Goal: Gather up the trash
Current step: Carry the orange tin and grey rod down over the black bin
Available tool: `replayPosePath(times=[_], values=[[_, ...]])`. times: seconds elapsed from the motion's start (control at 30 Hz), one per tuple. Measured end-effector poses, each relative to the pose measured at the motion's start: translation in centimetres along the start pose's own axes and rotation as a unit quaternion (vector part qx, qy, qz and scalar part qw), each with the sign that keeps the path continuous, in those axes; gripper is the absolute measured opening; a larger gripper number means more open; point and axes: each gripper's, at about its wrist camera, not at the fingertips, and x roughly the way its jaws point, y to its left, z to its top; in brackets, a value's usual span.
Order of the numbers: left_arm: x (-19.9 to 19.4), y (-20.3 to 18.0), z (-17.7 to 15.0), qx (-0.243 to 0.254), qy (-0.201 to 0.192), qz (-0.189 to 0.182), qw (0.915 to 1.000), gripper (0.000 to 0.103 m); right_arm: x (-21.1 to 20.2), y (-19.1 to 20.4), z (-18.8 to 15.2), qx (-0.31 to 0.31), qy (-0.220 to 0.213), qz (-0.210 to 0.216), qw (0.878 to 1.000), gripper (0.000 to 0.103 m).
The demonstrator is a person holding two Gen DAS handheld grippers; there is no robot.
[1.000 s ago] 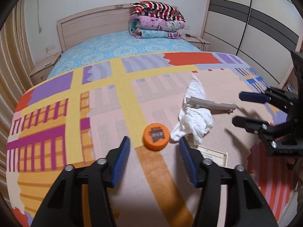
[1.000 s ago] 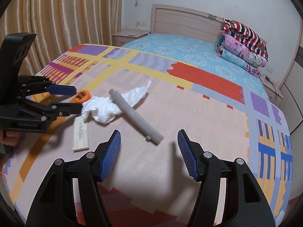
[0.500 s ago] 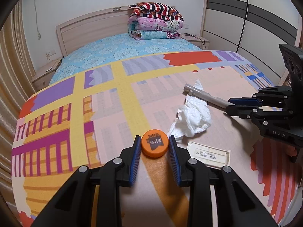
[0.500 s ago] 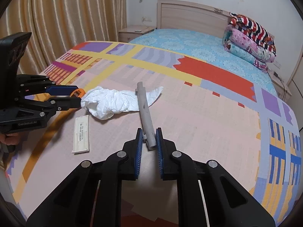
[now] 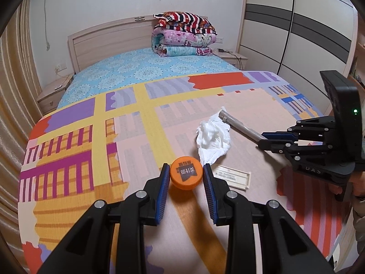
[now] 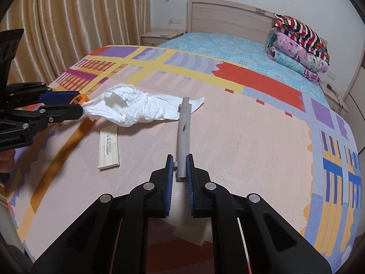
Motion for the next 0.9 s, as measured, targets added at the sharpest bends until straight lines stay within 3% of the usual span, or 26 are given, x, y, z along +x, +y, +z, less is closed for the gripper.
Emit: replayPosePath(times=[0.33,0.67,0.77,0.9], values=[[-1.7,0.0,-1.9,-0.014,-0.001,0.000,0.9999,0.029,-0.1,0.3,-0.2,0.001,-0.002,-0.013,1.000,0.012],[-0.6,0.3,-3.5,-0.033,0.027,0.009,0.9990,0.030,-2.2,1.6,-0.8,-0.008,-0.013,-0.018,1.000,0.012],[-0.6,0.0,-4.0,-0.029,0.030,0.018,0.9990,0.055,-3.0,2.0,-0.9,-0.011,-0.018,-0.018,1.000,0.012],[-0.8,-0.5,-4.7,-0.012,0.024,0.014,0.9995,0.057,-3.7,2.4,-1.1,-0.014,-0.024,-0.018,0.999,0.012]])
